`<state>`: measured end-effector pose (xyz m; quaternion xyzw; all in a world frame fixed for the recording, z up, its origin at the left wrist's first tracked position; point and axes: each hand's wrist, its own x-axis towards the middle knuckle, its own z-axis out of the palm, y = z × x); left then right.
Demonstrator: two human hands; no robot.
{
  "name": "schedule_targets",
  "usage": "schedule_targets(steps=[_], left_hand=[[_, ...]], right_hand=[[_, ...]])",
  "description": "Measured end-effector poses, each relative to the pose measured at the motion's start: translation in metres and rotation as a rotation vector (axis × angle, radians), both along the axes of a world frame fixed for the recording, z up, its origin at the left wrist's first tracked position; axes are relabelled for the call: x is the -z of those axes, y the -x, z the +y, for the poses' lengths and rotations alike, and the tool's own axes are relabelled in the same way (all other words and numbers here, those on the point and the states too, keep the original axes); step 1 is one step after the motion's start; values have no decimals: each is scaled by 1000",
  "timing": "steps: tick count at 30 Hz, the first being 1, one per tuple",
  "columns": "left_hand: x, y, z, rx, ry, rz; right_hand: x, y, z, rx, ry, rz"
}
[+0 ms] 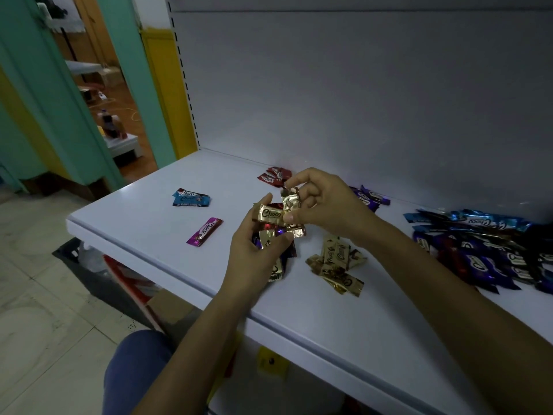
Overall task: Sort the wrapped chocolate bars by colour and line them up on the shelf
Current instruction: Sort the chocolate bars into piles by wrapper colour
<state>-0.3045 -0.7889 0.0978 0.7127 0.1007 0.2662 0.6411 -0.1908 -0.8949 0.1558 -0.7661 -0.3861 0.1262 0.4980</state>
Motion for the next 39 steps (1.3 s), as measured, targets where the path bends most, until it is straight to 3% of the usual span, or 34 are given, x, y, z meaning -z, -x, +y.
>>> schedule_targets(steps=[5,14,18,27,31,39], left_hand=[[0,1,-1,-2,-71,4],[0,1,-3,-17,-131,53],[-2,3,-3,-7,37,67],[-2,3,-2,-3,15,83],[-4,3,-3,-4,41,70],[-2,3,-3,-3,53,34]], right_hand=[[10,-1,2,1,146,-126],[20,2,5,106,116,-252],[0,-2,-9,164,32,-90],[4,-9,-88,108,325,176],[11,-5,-93,129,367,164],[10,-6,-102,185,238,102]])
